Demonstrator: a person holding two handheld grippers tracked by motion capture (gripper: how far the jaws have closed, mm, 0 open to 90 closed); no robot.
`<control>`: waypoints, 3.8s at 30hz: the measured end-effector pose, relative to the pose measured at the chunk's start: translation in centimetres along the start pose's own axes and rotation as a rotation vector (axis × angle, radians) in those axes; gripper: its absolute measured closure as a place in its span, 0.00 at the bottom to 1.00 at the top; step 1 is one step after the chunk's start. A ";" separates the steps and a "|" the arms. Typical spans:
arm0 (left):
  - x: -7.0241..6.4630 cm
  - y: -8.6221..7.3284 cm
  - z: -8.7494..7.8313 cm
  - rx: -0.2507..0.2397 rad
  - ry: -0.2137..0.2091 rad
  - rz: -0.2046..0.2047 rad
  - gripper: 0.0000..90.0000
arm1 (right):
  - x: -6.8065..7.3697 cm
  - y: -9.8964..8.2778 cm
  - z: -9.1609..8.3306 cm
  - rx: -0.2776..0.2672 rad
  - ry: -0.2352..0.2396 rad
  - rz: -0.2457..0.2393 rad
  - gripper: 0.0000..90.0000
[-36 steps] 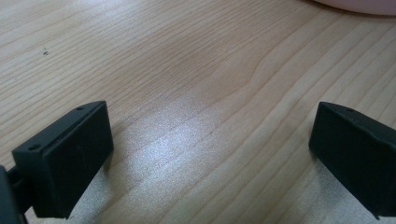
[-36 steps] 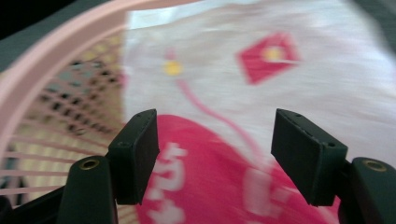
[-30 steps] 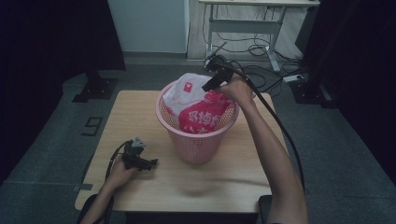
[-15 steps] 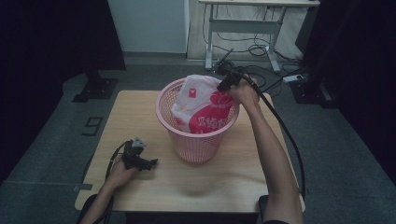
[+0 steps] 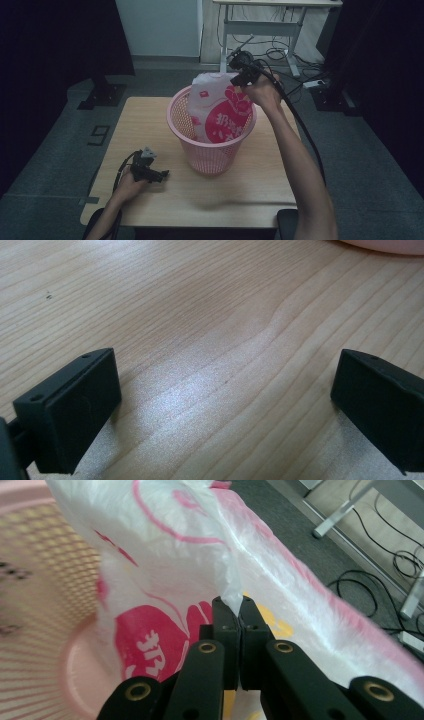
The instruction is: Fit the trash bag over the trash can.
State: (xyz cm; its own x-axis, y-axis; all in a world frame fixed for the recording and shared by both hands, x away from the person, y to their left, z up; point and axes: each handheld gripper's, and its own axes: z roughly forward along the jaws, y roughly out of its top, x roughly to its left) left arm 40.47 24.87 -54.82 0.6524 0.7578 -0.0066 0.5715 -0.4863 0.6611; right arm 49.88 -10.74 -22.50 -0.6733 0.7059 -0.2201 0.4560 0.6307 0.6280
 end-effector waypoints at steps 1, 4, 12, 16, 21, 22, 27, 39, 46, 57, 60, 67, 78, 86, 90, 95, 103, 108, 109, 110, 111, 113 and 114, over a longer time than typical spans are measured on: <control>0.0 0.0 0.0 0.000 0.000 0.000 0.00 | 0.4 0.2 -0.4 -0.004 0.009 -0.007 0.98; 0.0 0.0 0.0 0.000 0.000 0.000 0.00 | 1.4 0.9 -1.5 -0.014 0.044 -0.016 0.98; 0.0 0.0 0.0 0.000 0.001 0.000 0.00 | 2.8 1.2 0.1 0.012 0.132 -0.017 0.93; 0.0 0.0 0.0 0.000 0.001 0.000 0.00 | 2.7 0.0 3.4 0.054 0.164 0.015 0.91; 0.0 0.0 0.0 0.000 0.000 0.000 0.00 | 2.3 -1.8 7.4 0.130 0.173 0.048 0.90; 0.0 0.0 0.0 -0.001 0.000 0.000 0.00 | 2.2 -2.1 8.0 0.143 0.171 0.049 0.89; 0.0 0.0 0.0 -0.001 0.000 0.000 0.00 | 2.0 -2.2 7.9 0.137 0.189 0.050 0.63; -0.1 0.1 0.1 0.000 -0.003 0.003 0.00 | 0.2 1.1 1.7 -0.034 0.148 0.038 0.41; -0.1 0.1 0.1 0.000 -0.003 0.003 0.00 | -2.3 -0.1 5.5 0.059 -0.038 0.027 0.36; -0.1 0.1 0.0 0.001 -0.004 0.005 0.00 | -2.5 -3.6 8.8 0.170 -0.028 -0.005 0.56; -0.1 0.1 0.1 0.000 -0.003 0.004 0.00 | -2.7 -4.0 7.9 0.209 -0.045 0.013 0.57; -0.1 0.1 0.1 0.000 -0.003 0.005 0.00 | -2.5 -5.7 4.5 0.236 -0.015 0.017 0.56; -0.1 0.1 0.1 -0.001 -0.002 0.003 0.00 | -3.4 -4.2 1.2 0.135 -0.005 0.045 0.34; -0.1 0.1 0.1 -0.002 -0.003 0.003 0.00 | -3.2 -0.3 5.8 0.064 -0.042 0.005 0.30; -0.1 0.1 0.1 -0.001 -0.003 0.004 0.00 | -3.6 -0.7 9.1 0.182 -0.056 -0.014 0.33; -0.1 0.1 0.1 -0.002 -0.007 0.006 0.00 | -4.0 -2.5 10.2 0.236 -0.013 0.015 0.47; -0.1 0.1 0.1 0.000 -0.007 0.007 0.00 | -3.9 -5.4 6.8 0.253 0.014 0.075 0.50; -0.2 0.2 0.1 0.000 -0.006 0.006 0.00 | -2.8 -6.5 4.2 0.269 0.058 0.057 0.39; -0.2 0.2 0.2 0.000 -0.005 0.006 0.00 | -2.7 -6.4 3.6 0.244 0.053 0.059 0.37; -0.2 0.2 0.2 0.000 -0.005 0.007 0.00 | -2.7 -6.2 3.2 0.215 0.046 0.061 0.34; -0.2 0.2 0.2 -0.001 -0.007 0.006 0.00 | -2.8 -5.8 2.8 0.195 0.033 0.061 0.32; -0.3 0.2 0.2 -0.001 -0.007 0.005 0.00 | -3.1 -4.8 2.6 0.162 0.007 0.056 0.31; -0.3 0.2 0.2 -0.002 -0.007 0.005 0.00 | -3.3 -4.2 2.7 0.143 -0.003 0.052 0.30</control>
State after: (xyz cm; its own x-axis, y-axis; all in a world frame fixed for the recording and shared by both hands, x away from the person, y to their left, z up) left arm 40.53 24.48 -54.83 0.6588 0.7523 -0.0085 0.5674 -0.4894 0.6622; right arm 51.73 -14.83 -26.47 -0.6445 0.7400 -0.1924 0.5690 0.6323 0.5258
